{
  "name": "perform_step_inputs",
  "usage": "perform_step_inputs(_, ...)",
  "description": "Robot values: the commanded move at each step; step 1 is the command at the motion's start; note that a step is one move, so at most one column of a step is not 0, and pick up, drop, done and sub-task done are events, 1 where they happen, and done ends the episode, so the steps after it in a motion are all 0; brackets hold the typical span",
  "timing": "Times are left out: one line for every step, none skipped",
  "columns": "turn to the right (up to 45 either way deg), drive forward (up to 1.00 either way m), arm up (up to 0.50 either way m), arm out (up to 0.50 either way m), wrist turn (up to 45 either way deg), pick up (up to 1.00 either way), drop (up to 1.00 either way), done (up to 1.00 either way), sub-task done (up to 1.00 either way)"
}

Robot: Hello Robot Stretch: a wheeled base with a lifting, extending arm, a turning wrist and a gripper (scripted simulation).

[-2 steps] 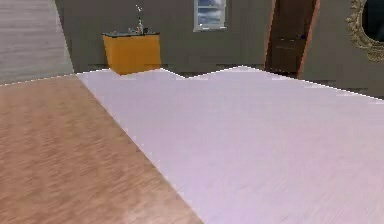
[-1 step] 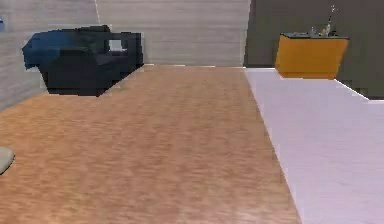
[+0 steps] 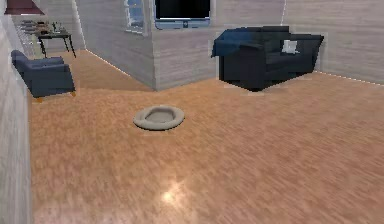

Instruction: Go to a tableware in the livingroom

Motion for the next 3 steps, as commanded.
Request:
perform_step_inputs(-24.0, 0.0, 0.0, 0.0, 0.0, 0.0, 0.0, 0.0, 0.0)
perform_step_inputs(0.0, 1.0, 0.0, 0.0, 0.0, 0.0, 0.0, 0.0, 0.0)
perform_step_inputs(-3.0, 0.0, 0.0, 0.0, 0.0, 0.0, 0.0, 0.0, 0.0)
